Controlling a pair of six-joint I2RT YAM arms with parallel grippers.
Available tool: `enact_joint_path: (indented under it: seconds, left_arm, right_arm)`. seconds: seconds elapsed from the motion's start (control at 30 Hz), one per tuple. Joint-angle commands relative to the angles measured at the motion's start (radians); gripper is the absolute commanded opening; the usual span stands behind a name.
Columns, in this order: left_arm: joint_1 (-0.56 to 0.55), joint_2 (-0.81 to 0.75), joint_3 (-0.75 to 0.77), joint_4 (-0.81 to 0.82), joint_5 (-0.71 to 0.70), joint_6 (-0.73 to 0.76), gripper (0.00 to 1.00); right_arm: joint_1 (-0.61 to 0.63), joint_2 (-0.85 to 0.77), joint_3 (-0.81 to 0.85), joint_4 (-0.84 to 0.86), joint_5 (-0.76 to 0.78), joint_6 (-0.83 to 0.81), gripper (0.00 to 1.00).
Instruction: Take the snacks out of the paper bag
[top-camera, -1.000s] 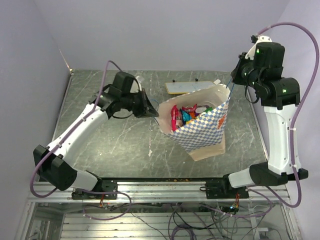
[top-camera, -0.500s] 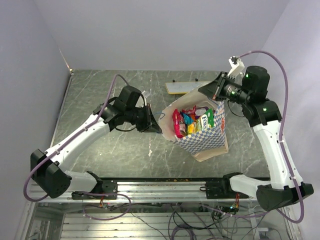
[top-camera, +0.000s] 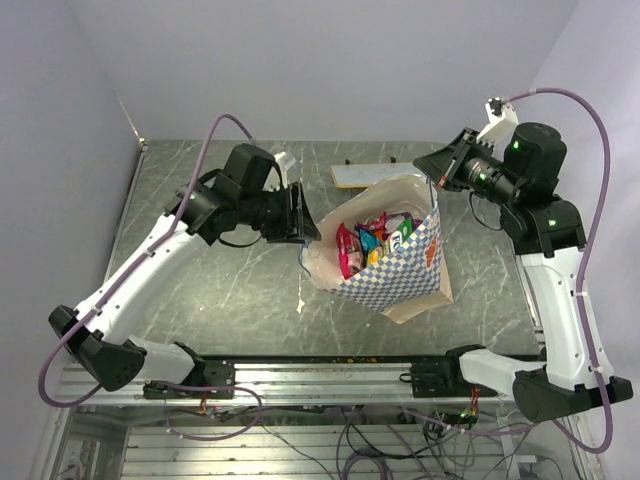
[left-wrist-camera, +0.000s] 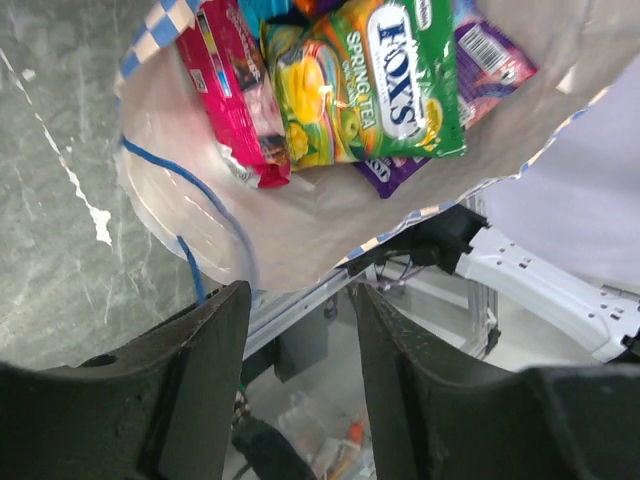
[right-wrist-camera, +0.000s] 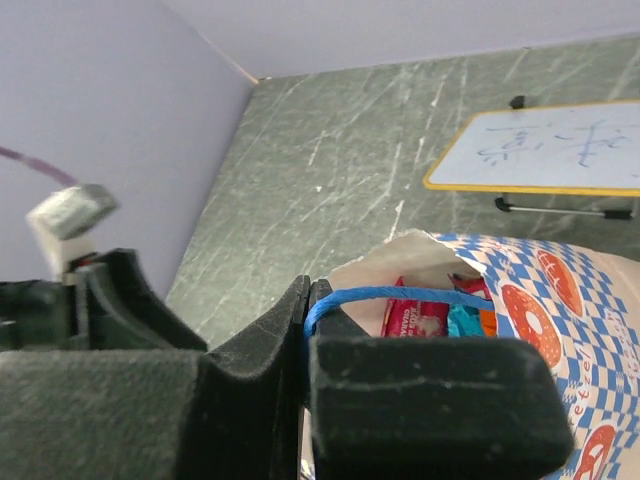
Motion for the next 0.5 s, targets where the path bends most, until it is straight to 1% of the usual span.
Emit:
enact_joint_path:
  seconds: [0.0,0.13,0.2,0.3,0.37,0.47]
  left_arm:
    - [-0.007,0.019,0.16,-0.143,-0.121,0.085,0.62]
    - [-0.007,0.051,0.311,-0.203,-0.2,0.101,0.76]
    - [-0.007,0.054,0.342,-0.164,-0.192,0.07,0.82]
    - [-0.007,0.067,0.347,-0.052,-0.135,0.012,0.87]
    - [-0.007,0.09,0.351,-0.019,-0.1,-0.012,0.87]
    - [-0.029,0.123,0.359,-0.004,-0.097,-0.026,0.82]
  right_arm:
    - [0.005,-0.049,0.003,0.021,0.126,0.007,0.0]
    - [0.005,-0.07,-0.002,0.024,0.183,-0.001,0.0]
    - [0.006,-0.069,0.003,0.029,0.179,-0.004,0.0]
    - [0.005,-0.07,-0.005,0.049,0.166,-0.004,0.0]
    - [0.005,-0.073,-0.016,0.064,0.16,0.002,0.0]
    - [0.005,-0.069,-0.011,0.064,0.152,0.001,0.0]
